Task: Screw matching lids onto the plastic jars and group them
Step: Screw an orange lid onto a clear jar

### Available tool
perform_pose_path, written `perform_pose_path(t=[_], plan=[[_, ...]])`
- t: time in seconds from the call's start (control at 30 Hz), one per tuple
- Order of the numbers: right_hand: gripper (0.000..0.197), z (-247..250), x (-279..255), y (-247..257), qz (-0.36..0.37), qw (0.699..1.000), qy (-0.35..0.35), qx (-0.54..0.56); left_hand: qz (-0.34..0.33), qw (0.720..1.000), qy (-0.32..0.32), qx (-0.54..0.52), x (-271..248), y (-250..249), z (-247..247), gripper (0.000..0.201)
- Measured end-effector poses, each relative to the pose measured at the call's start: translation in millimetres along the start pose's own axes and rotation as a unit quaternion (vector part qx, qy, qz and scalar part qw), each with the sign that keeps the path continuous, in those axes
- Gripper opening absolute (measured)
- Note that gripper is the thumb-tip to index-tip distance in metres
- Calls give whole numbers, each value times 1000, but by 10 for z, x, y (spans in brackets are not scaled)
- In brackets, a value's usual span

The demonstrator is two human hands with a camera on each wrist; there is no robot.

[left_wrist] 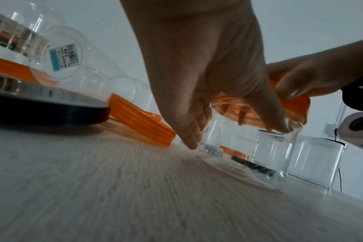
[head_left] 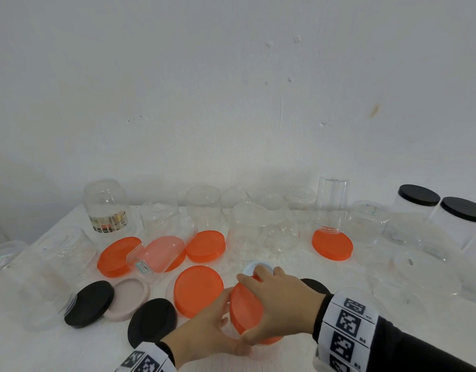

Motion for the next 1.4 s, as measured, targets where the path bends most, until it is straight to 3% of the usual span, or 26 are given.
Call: perform_pose_path(t=[0.17, 0.37, 0.73, 0.87, 1.17, 1.4], plan=[[100, 8, 5, 37, -21, 1000, 1, 18, -5, 998, -44, 48, 47, 6, -34, 107], [97, 52, -10, 13, 19, 999, 7, 27, -42, 991, -95, 82, 29, -56, -51, 100], [94, 340, -54, -28, 131, 987, 89, 26, -45, 997, -45, 51, 17, -52, -40, 97], [95, 307, -50, -64, 103, 989, 88, 49, -46, 998, -34, 17, 39, -10, -57, 106], [99, 222, -27, -60, 59, 994, 76, 43, -41, 997, -56, 20, 46, 4, -86, 96], [96, 162, 5, -7, 6, 999, 46, 21, -38, 996, -73, 17, 61, 14, -116, 100]])
Point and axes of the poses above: each hand's wrist, its own x-axis towards the middle knuckle, its own z-axis out of the back of the hand, y = z × x, the point moved 1 cm from there along x, towards the middle knuckle, and after that the axes turned 13 degrees about z, right-handed, at the moved point
